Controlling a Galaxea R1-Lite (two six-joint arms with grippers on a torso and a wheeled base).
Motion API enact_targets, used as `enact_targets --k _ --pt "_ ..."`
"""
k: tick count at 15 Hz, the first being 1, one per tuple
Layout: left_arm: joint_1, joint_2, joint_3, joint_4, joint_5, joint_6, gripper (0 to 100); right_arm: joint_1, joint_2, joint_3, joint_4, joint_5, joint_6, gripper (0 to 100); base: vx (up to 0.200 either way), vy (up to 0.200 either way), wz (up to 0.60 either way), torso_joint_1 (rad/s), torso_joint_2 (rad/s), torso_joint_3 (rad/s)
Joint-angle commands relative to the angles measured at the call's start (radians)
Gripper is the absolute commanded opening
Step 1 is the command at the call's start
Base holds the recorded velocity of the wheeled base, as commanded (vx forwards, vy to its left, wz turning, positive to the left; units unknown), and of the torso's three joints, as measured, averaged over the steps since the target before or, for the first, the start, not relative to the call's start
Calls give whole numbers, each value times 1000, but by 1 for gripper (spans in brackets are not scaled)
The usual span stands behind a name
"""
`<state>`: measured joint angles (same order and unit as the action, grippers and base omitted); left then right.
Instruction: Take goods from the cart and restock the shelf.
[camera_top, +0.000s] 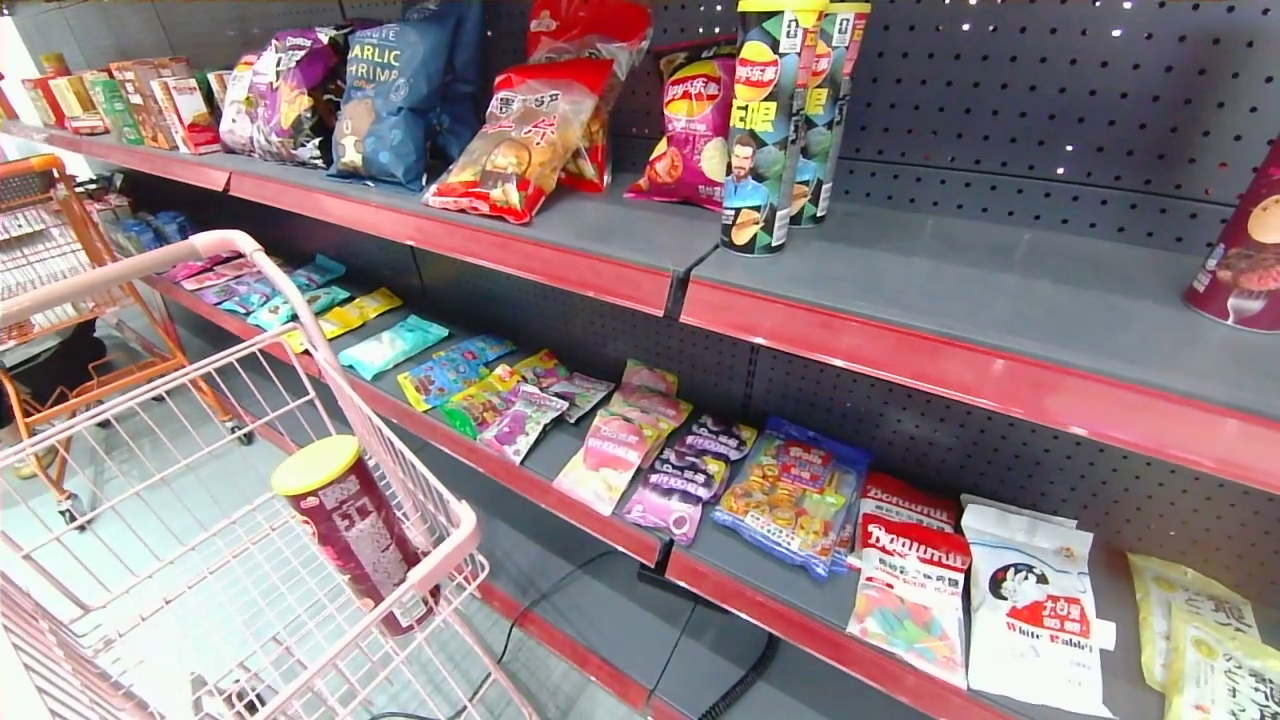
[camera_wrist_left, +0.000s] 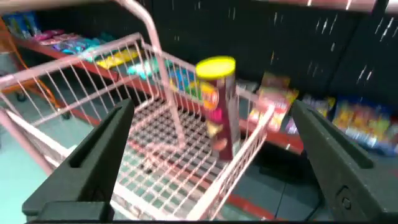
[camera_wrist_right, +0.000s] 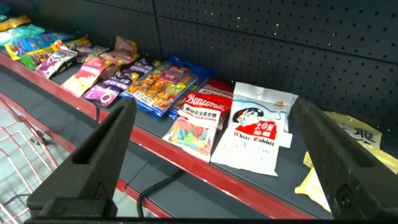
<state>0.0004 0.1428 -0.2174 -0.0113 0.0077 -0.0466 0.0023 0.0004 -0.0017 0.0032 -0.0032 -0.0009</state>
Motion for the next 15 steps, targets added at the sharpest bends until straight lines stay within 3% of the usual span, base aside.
enact_targets --k 1,4,6,9,13,15 --pt "4 558 -313 -84 32 -108 100 1 0 0 0 0 1 100 0 0 0 0 0 0" --pt "72 879 -181 -308 21 -144 100 1 0 0 0 0 1 100 0 0 0 0 0 0" --pt "96 1028 -60 -460 -11 -137 100 1 0 0 0 0 1 100 0 0 0 0 0 0" --pt "90 1140 -7 -492 -26 -107 100 1 0 0 0 0 1 100 0 0 0 0 0 0" --pt "89 1203 27 -498 -123 -50 100 -1 0 0 0 0 1 100 0 0 0 0 0 0" --pt "89 1249 21 -539 -133 -47 100 1 0 0 0 0 1 100 0 0 0 0 0 0"
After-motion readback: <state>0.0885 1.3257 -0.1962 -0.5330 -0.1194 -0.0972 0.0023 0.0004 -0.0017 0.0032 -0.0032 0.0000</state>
